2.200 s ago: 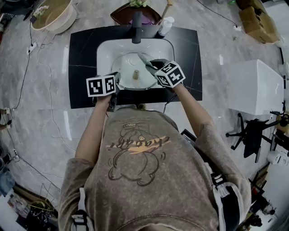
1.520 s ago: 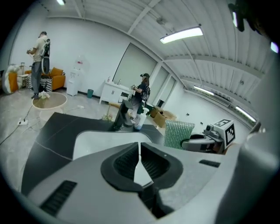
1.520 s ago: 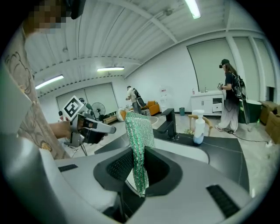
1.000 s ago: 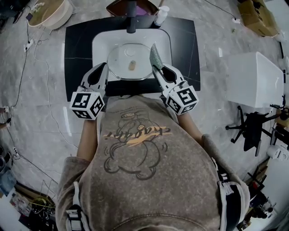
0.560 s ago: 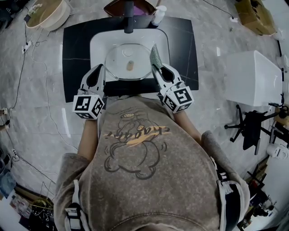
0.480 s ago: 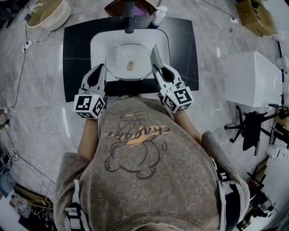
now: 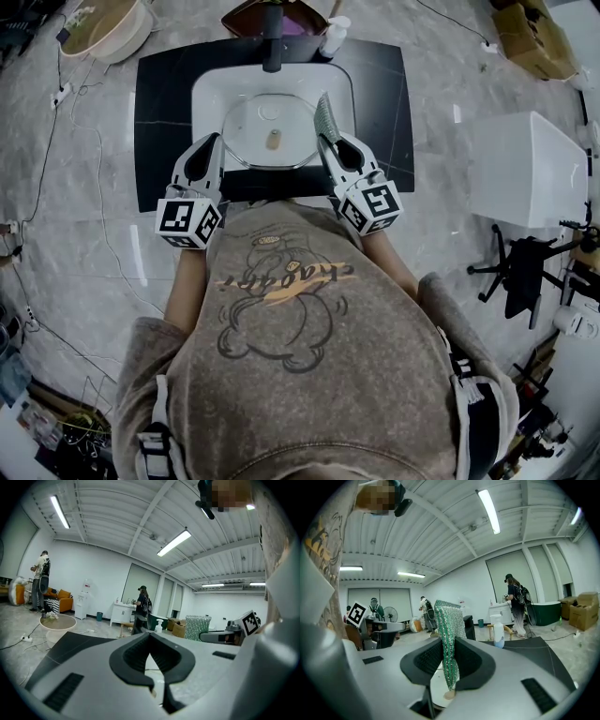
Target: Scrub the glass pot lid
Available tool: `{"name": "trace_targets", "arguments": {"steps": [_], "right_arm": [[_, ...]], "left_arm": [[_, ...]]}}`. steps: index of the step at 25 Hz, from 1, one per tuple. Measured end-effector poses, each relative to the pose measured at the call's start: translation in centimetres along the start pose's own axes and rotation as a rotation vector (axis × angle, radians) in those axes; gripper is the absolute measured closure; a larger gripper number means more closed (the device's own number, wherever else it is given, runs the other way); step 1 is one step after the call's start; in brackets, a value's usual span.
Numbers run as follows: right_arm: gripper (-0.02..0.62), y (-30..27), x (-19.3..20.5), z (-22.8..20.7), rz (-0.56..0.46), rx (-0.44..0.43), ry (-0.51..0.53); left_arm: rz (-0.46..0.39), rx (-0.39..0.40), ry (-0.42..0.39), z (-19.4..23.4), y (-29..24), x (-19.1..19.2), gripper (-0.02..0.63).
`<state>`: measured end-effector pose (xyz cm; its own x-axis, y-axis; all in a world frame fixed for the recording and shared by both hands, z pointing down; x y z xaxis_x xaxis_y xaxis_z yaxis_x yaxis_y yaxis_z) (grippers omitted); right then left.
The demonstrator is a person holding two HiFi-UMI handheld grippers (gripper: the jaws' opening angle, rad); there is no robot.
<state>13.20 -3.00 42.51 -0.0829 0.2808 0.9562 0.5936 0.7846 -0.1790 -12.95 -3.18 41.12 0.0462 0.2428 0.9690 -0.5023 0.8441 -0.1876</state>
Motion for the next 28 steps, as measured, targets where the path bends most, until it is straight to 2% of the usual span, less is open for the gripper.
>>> {"name": "trace_targets", "arguments": {"steps": [28], "right_arm": [[0.511,-0.59,-0.70,-0.13,0.003,-0.024,0.005]], "left_arm": [[0.021,-0.008,-0.018,0.31,-0.49,-0.24,0.597]]}}
Point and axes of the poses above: the fingertips, and each gripper's own axes: y backward along the fingers, z to its left, x out of its underside, the point moved 6 cm from there along y, backward along the fingers, and after that the axes turned 3 degrees about -y, right-handed, at the moved point
